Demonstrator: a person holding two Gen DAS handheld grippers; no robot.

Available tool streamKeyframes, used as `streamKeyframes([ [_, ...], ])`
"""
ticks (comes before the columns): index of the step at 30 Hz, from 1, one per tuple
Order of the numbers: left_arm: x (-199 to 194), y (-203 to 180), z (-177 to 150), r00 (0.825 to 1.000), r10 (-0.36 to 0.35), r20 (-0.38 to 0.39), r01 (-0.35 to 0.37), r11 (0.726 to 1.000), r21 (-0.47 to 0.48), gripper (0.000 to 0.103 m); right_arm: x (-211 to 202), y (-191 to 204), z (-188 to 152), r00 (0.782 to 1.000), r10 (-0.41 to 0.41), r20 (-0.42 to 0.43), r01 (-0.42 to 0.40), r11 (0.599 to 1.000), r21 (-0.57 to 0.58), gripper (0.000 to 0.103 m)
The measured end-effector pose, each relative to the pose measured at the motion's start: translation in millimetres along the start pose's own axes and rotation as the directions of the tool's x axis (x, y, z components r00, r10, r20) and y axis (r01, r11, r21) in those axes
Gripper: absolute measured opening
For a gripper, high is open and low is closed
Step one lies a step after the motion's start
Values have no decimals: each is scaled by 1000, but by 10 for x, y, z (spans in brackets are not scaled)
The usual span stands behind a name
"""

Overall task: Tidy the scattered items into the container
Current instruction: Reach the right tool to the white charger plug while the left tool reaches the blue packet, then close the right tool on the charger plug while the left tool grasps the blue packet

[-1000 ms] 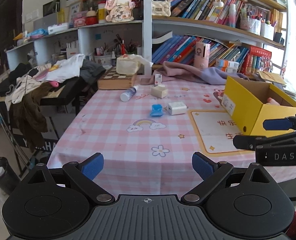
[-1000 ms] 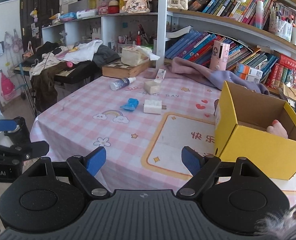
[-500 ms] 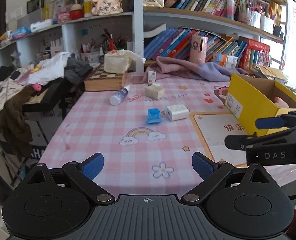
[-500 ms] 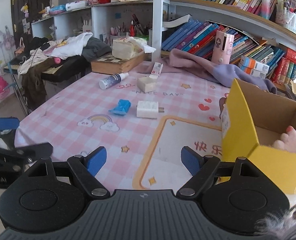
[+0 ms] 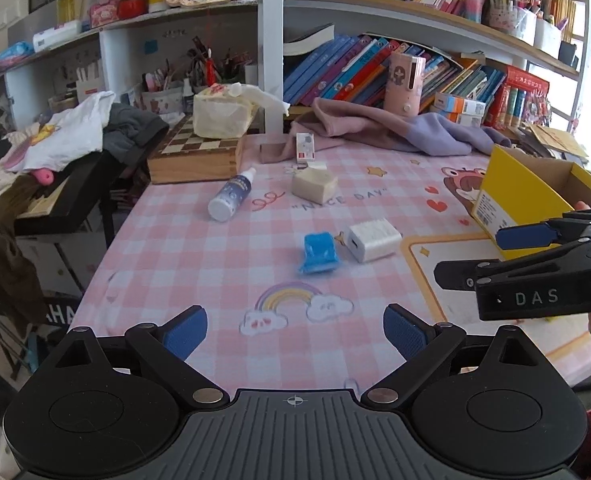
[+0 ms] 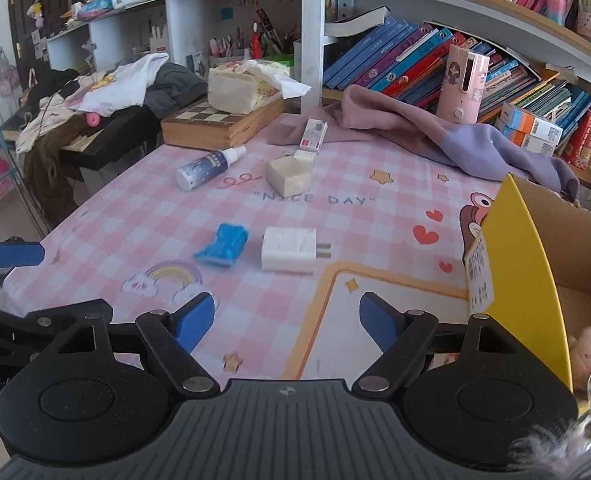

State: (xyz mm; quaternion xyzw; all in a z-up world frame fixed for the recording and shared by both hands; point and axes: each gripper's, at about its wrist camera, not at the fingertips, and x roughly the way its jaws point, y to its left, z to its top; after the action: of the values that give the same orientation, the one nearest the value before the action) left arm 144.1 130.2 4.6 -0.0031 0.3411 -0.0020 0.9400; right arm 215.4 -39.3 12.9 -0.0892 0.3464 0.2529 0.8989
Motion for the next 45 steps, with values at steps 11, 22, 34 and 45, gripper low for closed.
streamKeyframes([
  [11, 627, -38, 320, 997, -41, -60, 45, 996, 74, 96, 543, -199, 254, 999, 0, -50, 4, 997, 72, 79],
  [22, 1116, 45, 406, 989, -66, -131, 82, 989, 121, 86, 1111, -171, 398, 992, 37, -118, -25, 994, 103, 74],
  [34, 1345, 4, 466, 982, -107, -158, 129, 982, 135, 71, 1317, -274, 420, 985, 14, -172, 9, 991, 134, 64],
  [45, 1611, -68, 476, 973, -107, -202, 135, 982, 130, 55, 1360, -367, 397, 981, -22, -191, 48, 989, 136, 64],
])
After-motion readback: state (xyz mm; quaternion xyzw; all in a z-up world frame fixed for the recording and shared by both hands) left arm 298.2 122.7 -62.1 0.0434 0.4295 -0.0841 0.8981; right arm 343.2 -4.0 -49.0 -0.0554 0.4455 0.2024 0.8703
